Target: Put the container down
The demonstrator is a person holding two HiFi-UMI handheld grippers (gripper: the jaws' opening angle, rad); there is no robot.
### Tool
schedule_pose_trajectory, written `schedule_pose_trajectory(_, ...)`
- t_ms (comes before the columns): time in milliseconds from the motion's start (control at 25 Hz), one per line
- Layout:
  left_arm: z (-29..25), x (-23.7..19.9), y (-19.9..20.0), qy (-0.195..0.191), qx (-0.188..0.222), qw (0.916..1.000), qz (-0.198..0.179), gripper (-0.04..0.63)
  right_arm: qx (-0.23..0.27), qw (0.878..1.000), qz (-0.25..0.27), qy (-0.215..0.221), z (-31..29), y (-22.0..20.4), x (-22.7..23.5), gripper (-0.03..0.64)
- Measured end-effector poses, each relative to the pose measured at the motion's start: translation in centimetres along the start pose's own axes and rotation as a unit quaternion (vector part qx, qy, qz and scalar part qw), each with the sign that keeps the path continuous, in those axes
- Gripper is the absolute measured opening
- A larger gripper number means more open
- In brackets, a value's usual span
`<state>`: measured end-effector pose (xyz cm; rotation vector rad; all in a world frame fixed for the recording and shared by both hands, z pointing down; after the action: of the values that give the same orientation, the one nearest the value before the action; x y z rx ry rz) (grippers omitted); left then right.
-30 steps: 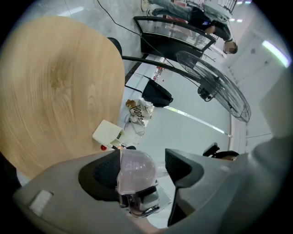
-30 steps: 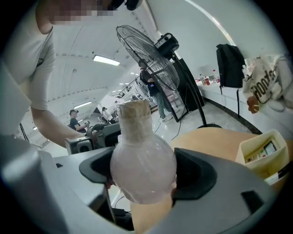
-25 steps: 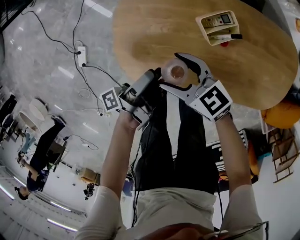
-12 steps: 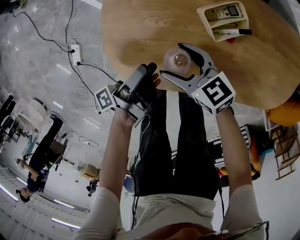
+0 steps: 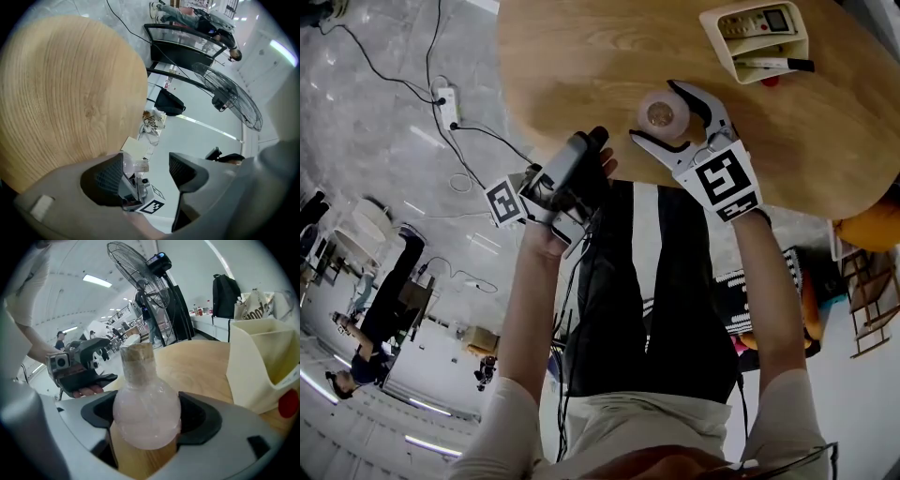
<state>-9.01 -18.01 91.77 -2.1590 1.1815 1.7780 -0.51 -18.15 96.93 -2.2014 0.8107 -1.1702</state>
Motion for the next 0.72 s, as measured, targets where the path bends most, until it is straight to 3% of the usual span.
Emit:
schedule_pose_trajectory(160, 0.1, -0.2, 0.0, -0.002, -0.002, 1.0000, 0.004, 0.302, -0.026, 0.999, 0.017, -0.014, -0.5, -0.8, 0.1, 0.394)
schedule_pose_trajectory(720, 0.5, -1.0, -0.3, -0.004, -0.013, 0.9999, -0.002, 0.301, -0.043, 0.998, 0.022, -0.049, -1.1, -2.6, 0.8, 0.396)
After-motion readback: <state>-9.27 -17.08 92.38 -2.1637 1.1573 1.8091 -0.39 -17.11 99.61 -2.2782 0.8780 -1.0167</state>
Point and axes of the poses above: the fingertips, and each gripper's own axes: z backward along the fingers, x to its right, y out of its top, the point moved 1 cm from there along z, backward along the fingers, and after that the axes turned 13 degrees about y, right-handed, at the moved point
